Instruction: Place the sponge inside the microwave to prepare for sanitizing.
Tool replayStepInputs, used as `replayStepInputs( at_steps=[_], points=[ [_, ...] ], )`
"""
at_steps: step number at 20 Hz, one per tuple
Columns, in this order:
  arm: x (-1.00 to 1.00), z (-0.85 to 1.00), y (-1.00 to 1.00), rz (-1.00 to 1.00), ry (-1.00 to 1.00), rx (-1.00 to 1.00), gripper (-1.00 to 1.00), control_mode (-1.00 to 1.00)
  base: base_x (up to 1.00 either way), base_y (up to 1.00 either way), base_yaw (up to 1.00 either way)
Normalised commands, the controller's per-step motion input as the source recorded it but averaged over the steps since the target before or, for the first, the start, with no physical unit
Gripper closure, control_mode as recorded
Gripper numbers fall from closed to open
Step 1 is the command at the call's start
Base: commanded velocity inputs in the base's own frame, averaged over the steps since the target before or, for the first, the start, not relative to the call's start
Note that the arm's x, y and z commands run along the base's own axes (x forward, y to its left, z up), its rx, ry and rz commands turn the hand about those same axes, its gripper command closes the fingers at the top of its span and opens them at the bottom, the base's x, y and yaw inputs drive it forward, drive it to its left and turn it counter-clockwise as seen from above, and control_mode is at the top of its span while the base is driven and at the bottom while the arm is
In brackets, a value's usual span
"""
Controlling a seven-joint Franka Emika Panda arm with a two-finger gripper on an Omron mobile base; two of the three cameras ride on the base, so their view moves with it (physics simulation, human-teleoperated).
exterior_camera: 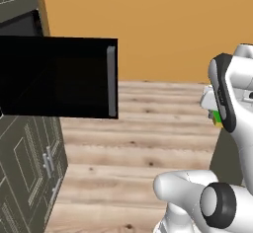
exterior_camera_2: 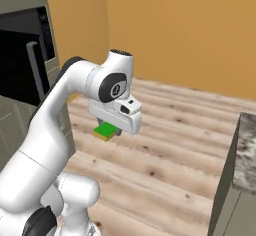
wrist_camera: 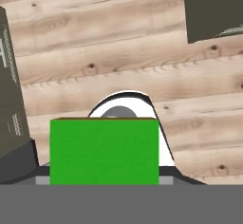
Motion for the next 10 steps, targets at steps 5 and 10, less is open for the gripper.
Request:
replayStepInputs(
  at_steps=[5, 10],
  points=[
    [0.00, 0.00, 0.00, 0.00, 0.00, 0.00, 1.00, 1.00, 0.74, -0.12, 0.08],
    [0.00, 0.00, 0.00, 0.00, 0.00, 0.00, 1.00, 1.00, 0.77, -0.17, 0.19]
  ],
)
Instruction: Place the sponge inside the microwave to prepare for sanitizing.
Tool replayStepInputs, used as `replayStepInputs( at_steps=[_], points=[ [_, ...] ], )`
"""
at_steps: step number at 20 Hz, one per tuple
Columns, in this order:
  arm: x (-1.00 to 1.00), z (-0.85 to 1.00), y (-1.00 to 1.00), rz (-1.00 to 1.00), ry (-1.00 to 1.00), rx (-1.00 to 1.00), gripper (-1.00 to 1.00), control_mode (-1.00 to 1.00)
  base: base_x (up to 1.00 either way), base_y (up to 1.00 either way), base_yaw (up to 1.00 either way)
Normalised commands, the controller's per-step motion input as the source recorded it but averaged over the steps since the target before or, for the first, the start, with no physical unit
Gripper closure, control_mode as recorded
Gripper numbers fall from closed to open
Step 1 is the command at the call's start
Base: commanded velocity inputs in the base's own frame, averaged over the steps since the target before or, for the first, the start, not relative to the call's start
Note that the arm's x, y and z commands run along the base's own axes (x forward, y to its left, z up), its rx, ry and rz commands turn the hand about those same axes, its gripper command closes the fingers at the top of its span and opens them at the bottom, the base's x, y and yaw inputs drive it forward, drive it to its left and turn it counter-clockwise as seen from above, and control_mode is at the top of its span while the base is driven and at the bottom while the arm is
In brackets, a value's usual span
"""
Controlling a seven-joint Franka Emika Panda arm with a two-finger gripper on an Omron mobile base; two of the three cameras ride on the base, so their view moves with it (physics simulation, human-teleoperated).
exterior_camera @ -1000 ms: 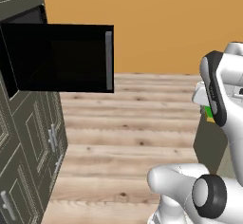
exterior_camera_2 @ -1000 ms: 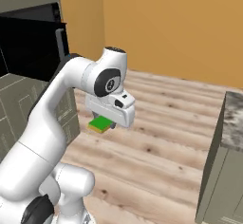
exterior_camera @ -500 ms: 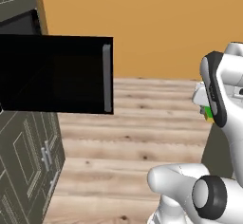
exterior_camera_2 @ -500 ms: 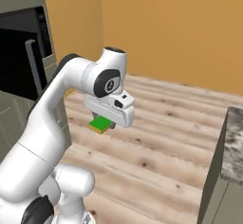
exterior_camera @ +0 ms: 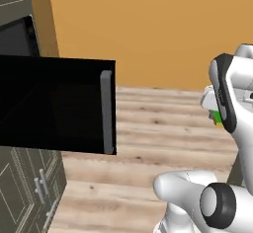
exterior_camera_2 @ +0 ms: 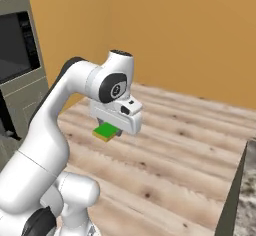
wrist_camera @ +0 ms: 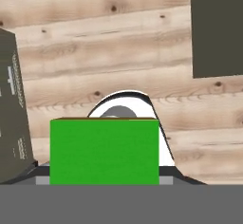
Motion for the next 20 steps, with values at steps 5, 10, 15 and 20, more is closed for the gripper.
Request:
replayStepInputs(
  at_steps=[5, 10, 15, 20],
  points=[
    [0.00, 0.00, 0.00, 0.00, 0.00, 0.00, 1.00, 1.00, 0.71, -0.17, 0.32],
    [0.00, 0.00, 0.00, 0.00, 0.00, 0.00, 1.00, 1.00, 0.70, -0.16, 0.35],
    [0.00, 0.00, 0.00, 0.00, 0.00, 0.00, 1.00, 1.00, 0.65, -0.15, 0.43],
    [0.00, 0.00, 0.00, 0.00, 0.00, 0.00, 1.00, 1.00, 0.59, -0.10, 0.54]
  ],
)
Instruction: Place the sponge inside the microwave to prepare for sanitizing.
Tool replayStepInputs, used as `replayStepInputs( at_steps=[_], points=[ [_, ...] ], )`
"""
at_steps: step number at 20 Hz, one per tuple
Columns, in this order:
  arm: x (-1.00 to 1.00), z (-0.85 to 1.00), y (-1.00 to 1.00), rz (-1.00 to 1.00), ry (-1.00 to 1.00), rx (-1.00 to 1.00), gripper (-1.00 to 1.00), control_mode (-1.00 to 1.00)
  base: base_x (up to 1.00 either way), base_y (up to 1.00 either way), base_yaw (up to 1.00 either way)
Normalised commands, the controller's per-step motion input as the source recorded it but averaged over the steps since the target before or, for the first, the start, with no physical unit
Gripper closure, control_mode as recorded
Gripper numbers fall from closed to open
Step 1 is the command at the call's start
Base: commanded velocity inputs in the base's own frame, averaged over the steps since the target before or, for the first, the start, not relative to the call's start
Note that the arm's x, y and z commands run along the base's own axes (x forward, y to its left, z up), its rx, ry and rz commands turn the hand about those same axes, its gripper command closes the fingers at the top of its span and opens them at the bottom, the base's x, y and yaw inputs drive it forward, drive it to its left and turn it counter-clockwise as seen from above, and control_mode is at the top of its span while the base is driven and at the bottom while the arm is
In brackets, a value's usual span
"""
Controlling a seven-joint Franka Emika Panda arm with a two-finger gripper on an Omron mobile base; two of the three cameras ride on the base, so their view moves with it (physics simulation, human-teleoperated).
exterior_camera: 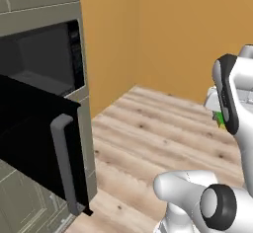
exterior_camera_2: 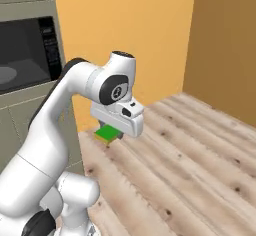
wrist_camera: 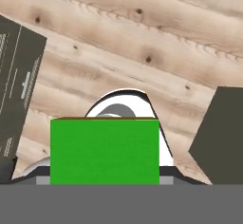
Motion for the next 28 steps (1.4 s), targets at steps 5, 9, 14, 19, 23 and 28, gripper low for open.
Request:
replayStepInputs(
  at_steps=[5, 9, 14, 19, 23, 28],
  points=[
    [0.00, 0.00, 0.00, 0.00, 0.00, 0.00, 1.00, 1.00, 0.56, -0.06, 0.60],
    [0.00, 0.00, 0.00, 0.00, 0.00, 0.00, 1.00, 1.00, 0.57, -0.09, 0.60],
    [0.00, 0.00, 0.00, 0.00, 0.00, 0.00, 1.00, 1.00, 0.59, -0.09, 0.61],
    [0.00, 0.00, 0.00, 0.00, 0.00, 0.00, 1.00, 1.00, 0.62, -0.07, 0.61],
    [0.00, 0.00, 0.00, 0.00, 0.00, 0.00, 1.00, 1.00, 0.52, -0.16, 0.64],
    [0.00, 0.00, 0.00, 0.00, 0.00, 0.00, 1.00, 1.00, 0.27, -0.31, 0.49]
  ],
)
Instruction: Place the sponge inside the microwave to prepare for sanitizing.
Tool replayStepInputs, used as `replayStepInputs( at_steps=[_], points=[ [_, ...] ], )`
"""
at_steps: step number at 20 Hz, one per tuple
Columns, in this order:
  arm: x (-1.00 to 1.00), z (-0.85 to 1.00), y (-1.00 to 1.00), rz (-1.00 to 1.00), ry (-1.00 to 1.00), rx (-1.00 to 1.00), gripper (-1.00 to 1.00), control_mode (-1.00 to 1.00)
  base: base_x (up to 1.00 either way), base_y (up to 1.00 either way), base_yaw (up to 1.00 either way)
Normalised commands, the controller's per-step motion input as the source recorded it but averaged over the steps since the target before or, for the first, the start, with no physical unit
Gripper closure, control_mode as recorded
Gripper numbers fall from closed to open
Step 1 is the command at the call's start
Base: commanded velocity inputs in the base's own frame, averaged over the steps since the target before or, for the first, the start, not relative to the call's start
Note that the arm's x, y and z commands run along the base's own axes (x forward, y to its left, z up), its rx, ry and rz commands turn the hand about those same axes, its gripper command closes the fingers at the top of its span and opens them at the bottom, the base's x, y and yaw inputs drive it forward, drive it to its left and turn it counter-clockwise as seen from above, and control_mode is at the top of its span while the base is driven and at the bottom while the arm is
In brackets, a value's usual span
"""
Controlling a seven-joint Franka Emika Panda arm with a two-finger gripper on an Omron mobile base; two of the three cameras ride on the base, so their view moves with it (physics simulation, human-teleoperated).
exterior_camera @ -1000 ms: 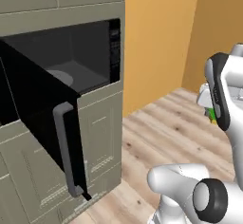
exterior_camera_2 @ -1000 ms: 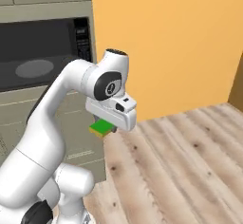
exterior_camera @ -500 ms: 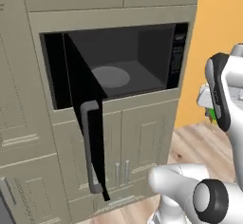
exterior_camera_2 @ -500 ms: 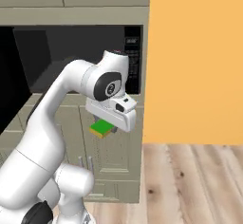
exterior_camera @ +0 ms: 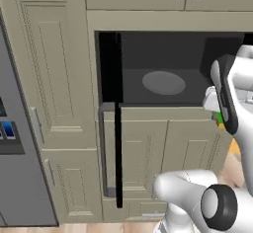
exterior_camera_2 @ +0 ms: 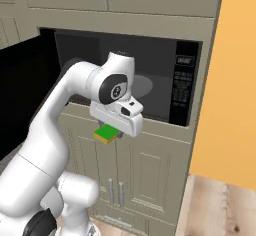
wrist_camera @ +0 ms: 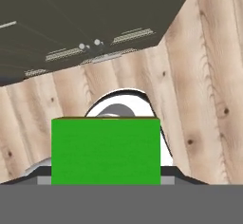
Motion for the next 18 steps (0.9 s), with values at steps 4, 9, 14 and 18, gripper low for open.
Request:
replayStepInputs(
  at_steps=[4, 9, 14, 18],
  points=[
    [0.00, 0.00, 0.00, 0.00, 0.00, 0.00, 1.00, 1.00, 0.31, -0.44, 0.25],
    [0.00, 0.00, 0.00, 0.00, 0.00, 0.00, 1.00, 1.00, 0.19, -0.51, 0.20],
    [0.00, 0.00, 0.00, 0.00, 0.00, 0.00, 1.00, 1.00, 0.17, -0.26, 0.08],
    [0.00, 0.00, 0.00, 0.00, 0.00, 0.00, 1.00, 1.00, 0.17, 0.31, -0.08]
  ],
)
